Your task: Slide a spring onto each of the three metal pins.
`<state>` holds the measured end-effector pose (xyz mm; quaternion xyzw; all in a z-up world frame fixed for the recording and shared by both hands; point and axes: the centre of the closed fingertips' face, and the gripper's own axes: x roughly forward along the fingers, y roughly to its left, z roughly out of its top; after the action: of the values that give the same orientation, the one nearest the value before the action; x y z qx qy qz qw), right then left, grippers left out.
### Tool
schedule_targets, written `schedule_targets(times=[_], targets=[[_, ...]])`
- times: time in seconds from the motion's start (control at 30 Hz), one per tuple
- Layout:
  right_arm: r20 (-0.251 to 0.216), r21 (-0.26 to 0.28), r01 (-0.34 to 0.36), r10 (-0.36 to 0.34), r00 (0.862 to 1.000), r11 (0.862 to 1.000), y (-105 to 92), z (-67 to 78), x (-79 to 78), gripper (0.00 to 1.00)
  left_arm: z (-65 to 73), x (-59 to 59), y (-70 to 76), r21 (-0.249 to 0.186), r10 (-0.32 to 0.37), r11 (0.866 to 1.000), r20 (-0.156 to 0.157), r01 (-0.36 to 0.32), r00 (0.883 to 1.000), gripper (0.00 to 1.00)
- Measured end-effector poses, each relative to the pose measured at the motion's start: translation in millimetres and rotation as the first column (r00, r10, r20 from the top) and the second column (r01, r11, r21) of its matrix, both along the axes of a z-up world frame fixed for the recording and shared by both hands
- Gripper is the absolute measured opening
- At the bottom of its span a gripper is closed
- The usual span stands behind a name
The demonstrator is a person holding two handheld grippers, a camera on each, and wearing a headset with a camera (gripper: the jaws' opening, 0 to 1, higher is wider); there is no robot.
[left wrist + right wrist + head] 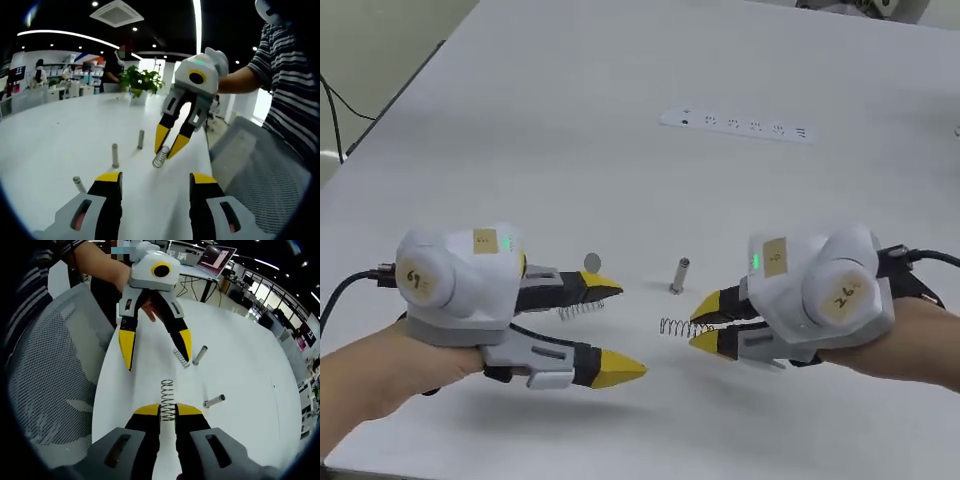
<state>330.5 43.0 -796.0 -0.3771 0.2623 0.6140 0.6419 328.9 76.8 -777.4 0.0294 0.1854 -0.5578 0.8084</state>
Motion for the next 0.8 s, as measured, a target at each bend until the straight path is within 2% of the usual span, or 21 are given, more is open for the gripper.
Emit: schedule_targets(times=[0.13,0.27,0.4,0.53,0.8], targets=[[-0.002,-0.001,-0.005,0.005,1.000,1.000,0.7,0.2,-3.6,0.08,-3.2,-1.6,-7.1,0.005,-0.030,1.000,0.003,0.030,1.000,0.34],[0.000,0.004,-0.013,0.013,1.000,1.000,2.7,2.7,-5.3,0.08,1.4,0.9,-12.3,-0.021,-0.031,0.999,0.009,0.031,0.999,0.28],[0.004,0.009,-0.021,0.021,1.000,1.000,4.3,5.8,-6.1,0.08,4.5,3.7,-16.6,-0.037,-0.035,0.999,0.012,0.035,0.999,0.24],[0.006,0.016,-0.024,0.024,1.000,1.000,5.4,8.5,-6.4,0.08,3.9,5.0,-19.8,-0.038,-0.040,0.998,0.005,0.040,0.999,0.22],[0.009,0.020,-0.029,0.028,1.000,0.999,7.0,11.1,-5.6,0.08,3.2,4.6,-22.6,-0.033,-0.053,0.998,0.009,0.053,0.999,0.16]])
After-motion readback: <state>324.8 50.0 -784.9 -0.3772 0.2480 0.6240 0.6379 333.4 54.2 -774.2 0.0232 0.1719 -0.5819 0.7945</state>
